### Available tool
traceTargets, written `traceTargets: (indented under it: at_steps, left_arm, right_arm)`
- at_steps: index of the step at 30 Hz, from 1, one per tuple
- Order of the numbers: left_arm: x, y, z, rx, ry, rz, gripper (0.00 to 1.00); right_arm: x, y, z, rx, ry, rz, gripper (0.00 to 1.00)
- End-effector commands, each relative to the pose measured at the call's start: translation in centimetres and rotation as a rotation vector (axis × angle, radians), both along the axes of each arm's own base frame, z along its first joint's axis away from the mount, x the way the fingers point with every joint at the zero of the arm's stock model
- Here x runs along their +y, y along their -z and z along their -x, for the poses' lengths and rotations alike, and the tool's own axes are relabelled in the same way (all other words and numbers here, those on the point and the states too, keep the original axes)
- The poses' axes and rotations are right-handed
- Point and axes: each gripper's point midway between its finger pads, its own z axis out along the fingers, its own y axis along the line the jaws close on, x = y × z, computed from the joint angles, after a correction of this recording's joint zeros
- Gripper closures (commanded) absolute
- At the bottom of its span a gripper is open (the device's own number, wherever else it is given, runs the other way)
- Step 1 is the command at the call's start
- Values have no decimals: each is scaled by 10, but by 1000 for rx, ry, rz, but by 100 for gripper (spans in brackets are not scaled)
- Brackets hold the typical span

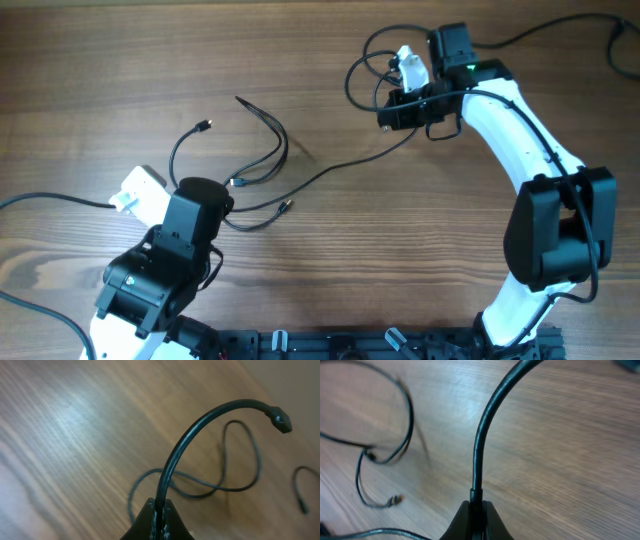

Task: Untangle cables

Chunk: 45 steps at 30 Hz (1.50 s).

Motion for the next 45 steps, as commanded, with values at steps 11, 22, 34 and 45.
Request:
traceTargets:
  at_steps: [11,22,34,45]
  left_arm:
    - [-110,28,-62,-4,336,40,96]
    - [-237,98,-122,-80,535,198,96]
    - [-276,113,-161,-260,386,478,96]
    - [-267,117,-173,-300,312,433,96]
  right_arm:
    - [-132,-77,-52,35,536,-454,96]
    - [-273,-95,-63,-106,860,-520,96]
    - [-362,-65,-59,-160,1319,-198,96]
    - [-426,-79,-57,-348,1525,-23,96]
